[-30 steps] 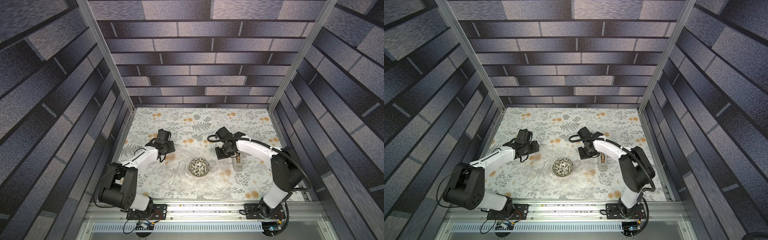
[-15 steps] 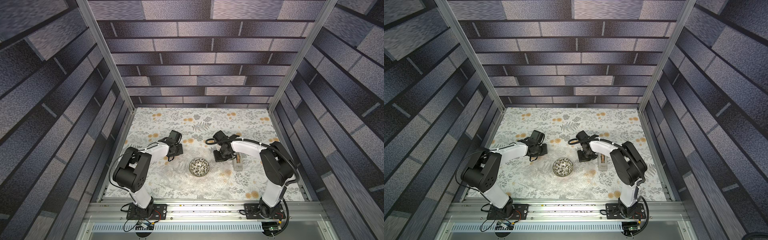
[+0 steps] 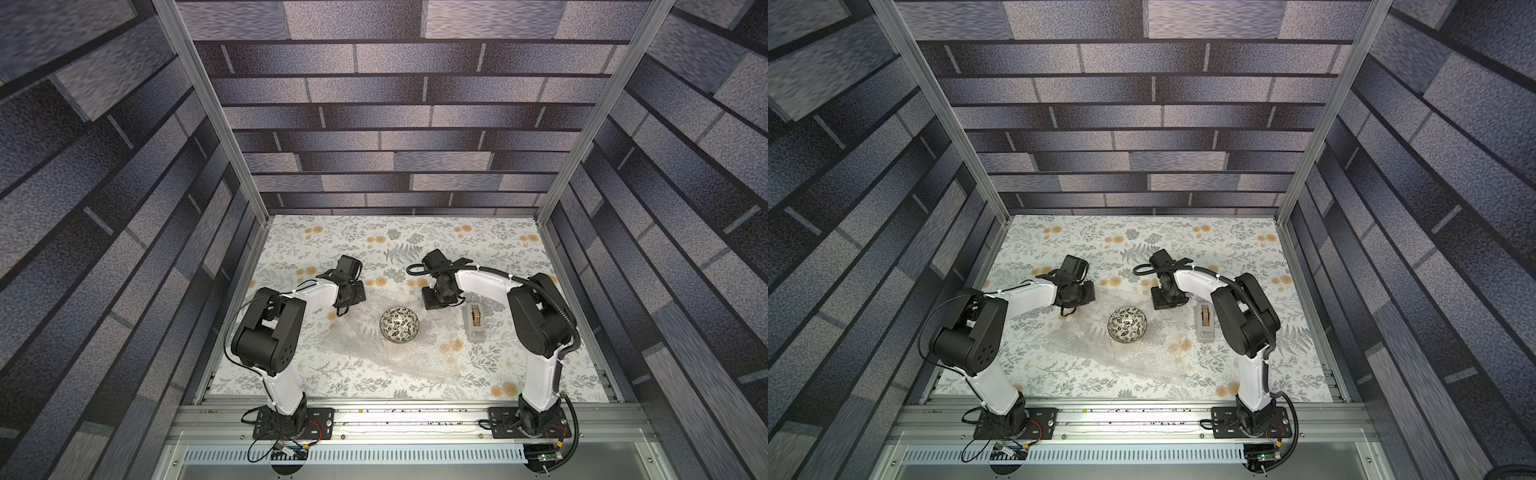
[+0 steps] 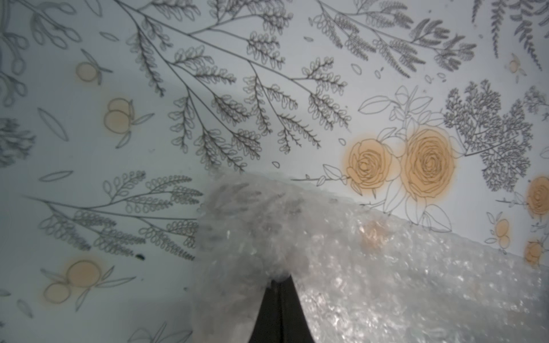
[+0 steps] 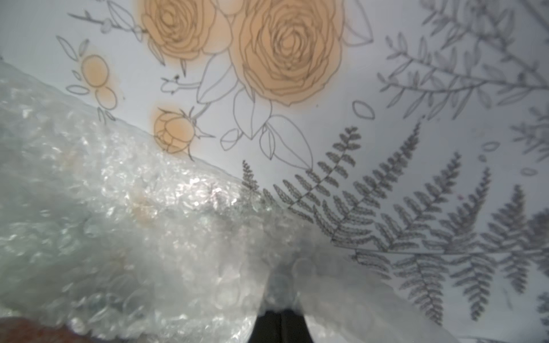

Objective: Wrap bowls in bubble wrap
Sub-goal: Adjust the bubble wrap at the center of the board.

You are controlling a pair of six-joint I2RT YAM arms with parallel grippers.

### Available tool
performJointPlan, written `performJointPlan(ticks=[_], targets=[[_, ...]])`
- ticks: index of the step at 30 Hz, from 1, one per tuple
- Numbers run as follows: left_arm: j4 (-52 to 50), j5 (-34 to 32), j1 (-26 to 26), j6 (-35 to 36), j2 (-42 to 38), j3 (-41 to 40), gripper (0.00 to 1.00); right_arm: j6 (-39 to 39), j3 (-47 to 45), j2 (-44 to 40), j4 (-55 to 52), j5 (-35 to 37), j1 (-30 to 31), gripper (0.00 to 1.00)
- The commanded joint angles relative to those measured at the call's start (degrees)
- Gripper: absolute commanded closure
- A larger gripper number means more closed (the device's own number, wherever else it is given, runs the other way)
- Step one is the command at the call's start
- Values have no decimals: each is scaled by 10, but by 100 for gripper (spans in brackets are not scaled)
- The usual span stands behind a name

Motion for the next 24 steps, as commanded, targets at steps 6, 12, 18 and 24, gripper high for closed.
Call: performJointPlan(ticks=[6, 12, 18, 24], targets=[[-25, 8, 49, 8, 21, 28, 100, -31, 52, 60, -17, 7, -34, 100], [-73, -14, 29, 28, -28, 26, 100, -32, 7, -29, -20, -48, -34, 100], [-116, -18, 25, 37, -102, -17, 100, -28, -63, -116, -38, -100, -33, 100], [-161, -17, 23, 31, -188, -46, 100, -7, -144, -207, -40, -166, -34, 96]])
